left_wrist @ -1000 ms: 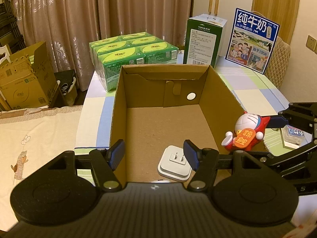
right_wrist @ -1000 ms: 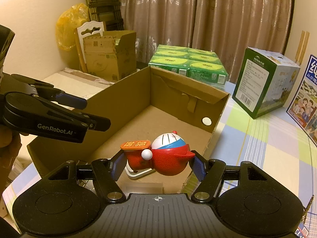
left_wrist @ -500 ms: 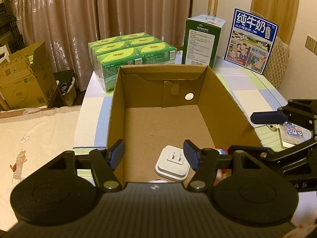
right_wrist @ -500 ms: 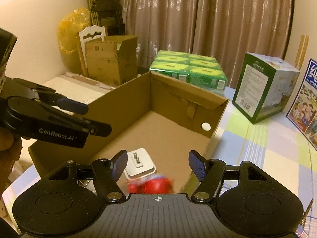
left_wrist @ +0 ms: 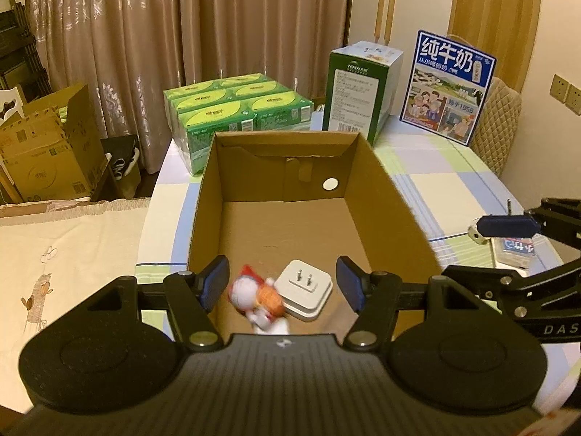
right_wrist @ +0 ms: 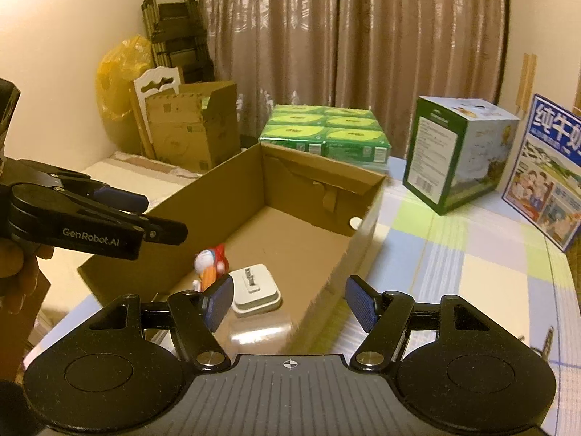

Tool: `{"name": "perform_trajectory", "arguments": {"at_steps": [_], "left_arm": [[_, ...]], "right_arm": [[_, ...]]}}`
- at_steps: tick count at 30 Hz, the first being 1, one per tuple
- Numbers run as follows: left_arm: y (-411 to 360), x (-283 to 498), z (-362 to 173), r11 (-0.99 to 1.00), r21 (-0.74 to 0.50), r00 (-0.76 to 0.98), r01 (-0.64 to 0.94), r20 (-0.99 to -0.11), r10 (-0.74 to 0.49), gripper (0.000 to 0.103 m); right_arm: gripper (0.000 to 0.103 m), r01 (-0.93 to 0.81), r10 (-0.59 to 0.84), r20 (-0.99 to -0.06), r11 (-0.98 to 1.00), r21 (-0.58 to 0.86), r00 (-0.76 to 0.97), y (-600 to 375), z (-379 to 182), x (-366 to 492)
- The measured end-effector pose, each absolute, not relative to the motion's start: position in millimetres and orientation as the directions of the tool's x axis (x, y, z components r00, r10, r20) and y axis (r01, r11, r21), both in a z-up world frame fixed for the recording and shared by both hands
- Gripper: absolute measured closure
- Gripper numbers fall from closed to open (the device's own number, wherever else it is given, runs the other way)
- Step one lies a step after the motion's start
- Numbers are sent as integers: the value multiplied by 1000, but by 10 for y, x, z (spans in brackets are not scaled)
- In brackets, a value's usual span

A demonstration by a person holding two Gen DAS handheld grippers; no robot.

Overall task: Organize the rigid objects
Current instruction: 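Open left tool to drop adapter while right tool releases toy into box, then move both open tools back over the table toward the clear toothpick box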

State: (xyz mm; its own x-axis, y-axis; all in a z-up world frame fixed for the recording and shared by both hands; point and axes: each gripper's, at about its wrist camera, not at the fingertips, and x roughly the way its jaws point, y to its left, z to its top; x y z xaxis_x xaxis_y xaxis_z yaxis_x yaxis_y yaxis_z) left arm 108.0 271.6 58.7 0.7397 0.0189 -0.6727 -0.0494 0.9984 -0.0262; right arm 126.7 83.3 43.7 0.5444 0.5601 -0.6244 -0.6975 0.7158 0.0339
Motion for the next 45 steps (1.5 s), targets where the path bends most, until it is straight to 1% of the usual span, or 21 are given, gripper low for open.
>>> {"name": "perform_trajectory", "arguments": {"at_steps": [11,20,24,29,31,35,37,45], "left_arm": [[2350,652,858,998,-44,764,-43,-646,4,42],[1979,360,949,996,-74,771,-42,-636,-14,42],[1826,260,934,995,-92,771,-40,-637,-28,38],[1609,175,903,996,-92,766,-20,-641,-43,37],[1531,160,891,996,-92,763,-13,-644,-50,35],[1371,167,857,996,-84,758,4,-649,-58,33],[1298,182,838,997,-80,756,13,-651,-62,30],[1039,272,749,997,-69,745,41,-663,-76,23]], "right_arm": [[37,-633,538,-604,771,71,588,271,622,829],[37,-561,506,-591,821,107,628,-273,689,577],[37,-519,483,-588,846,122,649,-519,706,500],[37,-461,448,-590,876,141,672,-818,707,452],[37,-438,433,-592,887,146,680,-926,706,445],[37,-397,410,-595,904,161,691,-1149,697,426],[37,-377,396,-600,911,165,695,-1253,678,421],[37,-295,343,-615,938,182,710,-1640,611,436]]}}
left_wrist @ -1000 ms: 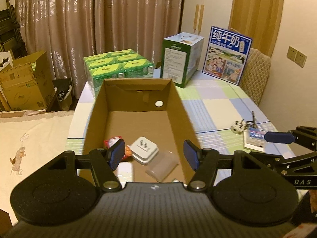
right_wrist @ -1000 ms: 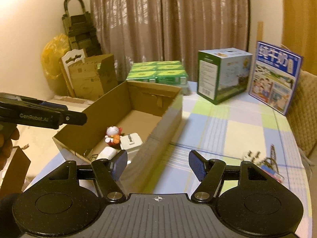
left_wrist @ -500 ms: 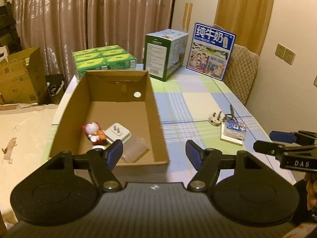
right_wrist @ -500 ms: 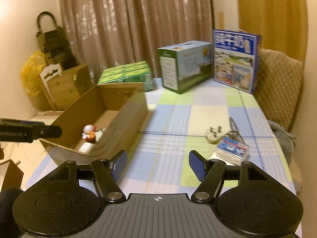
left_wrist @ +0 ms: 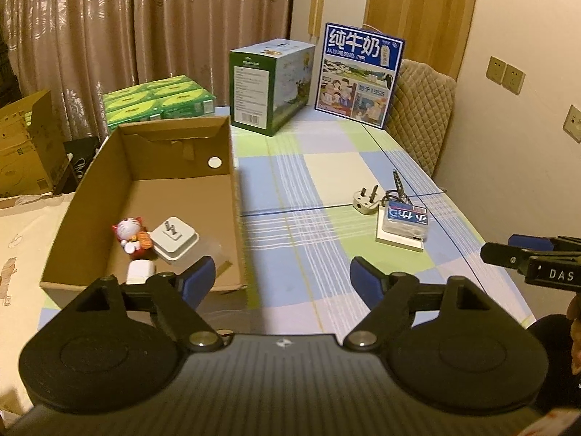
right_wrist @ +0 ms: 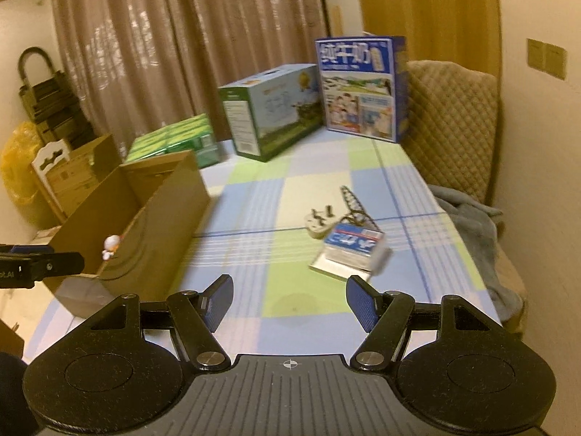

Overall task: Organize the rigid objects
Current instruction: 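Move both open tools back over the table toward the clear toothpick box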

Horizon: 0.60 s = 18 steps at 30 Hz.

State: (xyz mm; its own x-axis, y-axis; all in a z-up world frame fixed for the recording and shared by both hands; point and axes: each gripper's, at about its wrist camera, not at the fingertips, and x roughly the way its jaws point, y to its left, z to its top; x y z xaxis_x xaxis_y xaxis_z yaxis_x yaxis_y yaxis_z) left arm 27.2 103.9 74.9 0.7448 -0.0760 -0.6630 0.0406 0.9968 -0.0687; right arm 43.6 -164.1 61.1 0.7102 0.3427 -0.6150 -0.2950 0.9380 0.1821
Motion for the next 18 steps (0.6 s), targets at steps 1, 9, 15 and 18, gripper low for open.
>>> {"name": "perform_trajectory", "arguments": {"at_steps": [1,9,15,18], "left_arm": [[1017,280,742,997,-69,745,43,-663,-78,22],[794,363,696,995,-59,740,81,-666,-100,18],[619,449,634,992,-54,730,111,-673,-118,18],[548,489,605,991,-55,726,122,-676,-127,18]], "right_arm": [[37,-286,337,-616,940,183,712,-1680,607,448],[37,-231,299,-621,954,189,724,-1945,567,449],[37,-198,277,-629,961,194,726,-2101,506,460],[37,-182,268,-631,963,199,728,-2163,488,489]]}}
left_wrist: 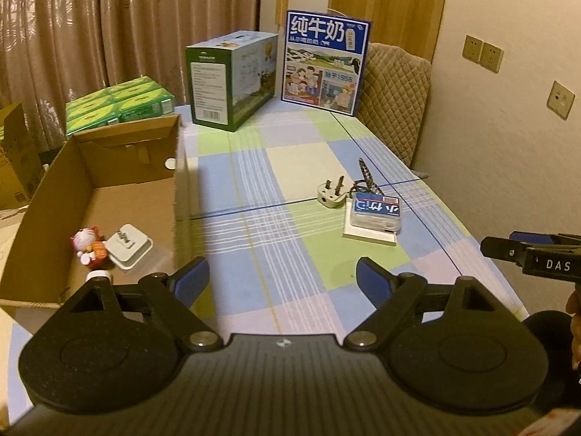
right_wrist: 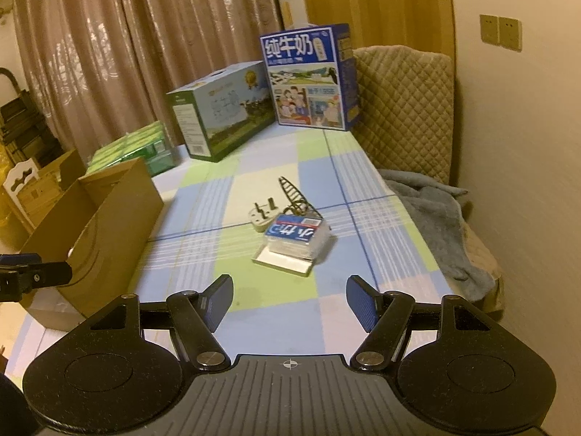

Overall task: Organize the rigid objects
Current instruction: 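Move both open tools back over the table toward the clear toothpick box, then grasp the clear toothpick box with the right tool, lifting it off the white tray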

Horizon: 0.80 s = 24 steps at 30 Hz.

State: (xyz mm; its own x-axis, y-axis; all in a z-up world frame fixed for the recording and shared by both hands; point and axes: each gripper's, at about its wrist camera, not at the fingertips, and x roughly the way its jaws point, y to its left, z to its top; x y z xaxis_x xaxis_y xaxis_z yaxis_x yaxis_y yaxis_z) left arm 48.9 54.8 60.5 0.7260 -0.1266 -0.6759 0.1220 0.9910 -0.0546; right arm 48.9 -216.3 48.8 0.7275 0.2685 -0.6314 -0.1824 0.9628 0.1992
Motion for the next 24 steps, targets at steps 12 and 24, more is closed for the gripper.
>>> {"name": "perform_trajectory", "arguments": {"at_steps": [12,24], "left_arm": [[287,786,435,983,-59,703,174,-692,-165,18],[19,1313,90,970,-61,664,234,-719,-205,18]], "right_arm": [[35,-177,257,-638,966,188,726,-2279,429,737],[34,-378,321,-671,923,65,669,-2227,219,1394]]}}
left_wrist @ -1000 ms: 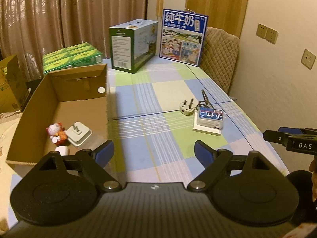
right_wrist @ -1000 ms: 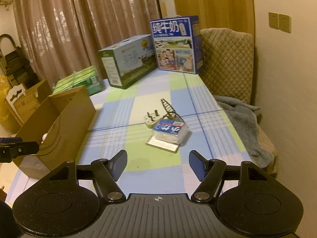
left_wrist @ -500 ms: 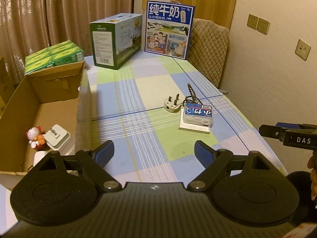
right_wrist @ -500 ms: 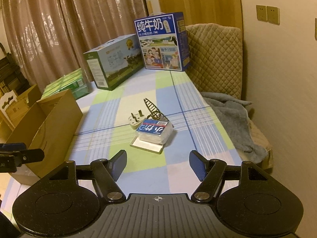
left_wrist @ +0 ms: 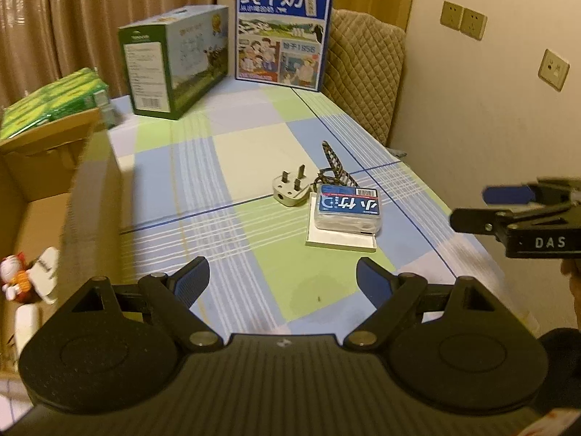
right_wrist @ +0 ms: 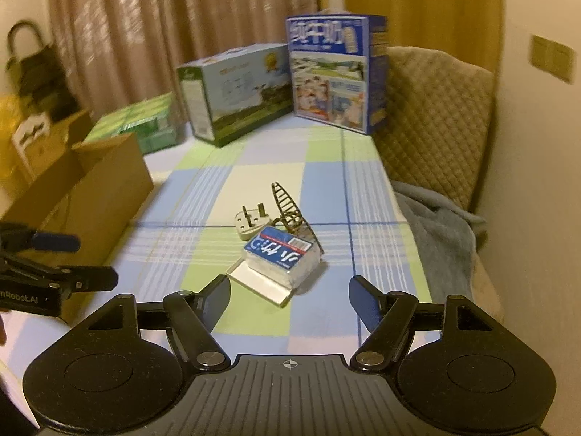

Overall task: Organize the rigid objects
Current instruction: 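Grasp the clear toothpick box with the right tool, lifting it off the white tray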

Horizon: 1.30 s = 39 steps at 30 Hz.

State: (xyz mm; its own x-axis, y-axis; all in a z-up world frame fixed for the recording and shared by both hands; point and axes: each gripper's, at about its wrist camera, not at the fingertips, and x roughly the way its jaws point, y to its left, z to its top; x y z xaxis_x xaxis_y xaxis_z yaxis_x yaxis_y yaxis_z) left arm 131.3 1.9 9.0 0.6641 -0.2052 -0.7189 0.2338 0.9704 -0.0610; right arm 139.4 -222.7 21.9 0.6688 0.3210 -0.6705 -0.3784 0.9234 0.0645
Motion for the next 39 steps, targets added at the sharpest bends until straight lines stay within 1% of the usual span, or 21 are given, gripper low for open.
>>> {"name": "perform_trajectory", "arguments": {"at_steps": [9,14,21,24,26,28,30,33,39], "left_arm": [[-148,1754,-320,949,-19,623,315,-750,-222,18],[-183,1961,-481,937,-26,599,349,-763,-244,18],[-193,2098,-640,933,-26,582,360,-775,-246,18],[-182,2117,-688,934,-34,576,355,-779,-247,18],[-180,2124,-713,934,-40,572,356,-781,-251,18],[-176,2119,-731,933,-42,569,356,-783,-252,18],[-163,2109,-741,935,-47,567,352,-783,-253,18],[-123,2072,-735,939,-61,569,340,-782,-256,18],[-52,1868,-677,939,-69,570,336,-779,-262,18]], "right_arm": [[34,-564,355,-720,823,-61,596,-2094,-212,1930],[34,-638,365,-740,762,-112,565,-2003,-411,2244],[34,-730,385,-790,675,-112,477,-1863,-651,2578],[34,-737,357,-811,663,-128,463,-1791,-755,2631],[34,-734,354,-820,670,-113,450,-1778,-804,2635],[41,-728,352,-820,677,-111,452,-1772,-814,2606],[44,-726,347,-823,678,-112,450,-1744,-804,2557],[46,-737,343,-828,666,-118,444,-1688,-796,2446],[46,-774,398,-836,631,-48,377,-1582,-782,2183]]}}
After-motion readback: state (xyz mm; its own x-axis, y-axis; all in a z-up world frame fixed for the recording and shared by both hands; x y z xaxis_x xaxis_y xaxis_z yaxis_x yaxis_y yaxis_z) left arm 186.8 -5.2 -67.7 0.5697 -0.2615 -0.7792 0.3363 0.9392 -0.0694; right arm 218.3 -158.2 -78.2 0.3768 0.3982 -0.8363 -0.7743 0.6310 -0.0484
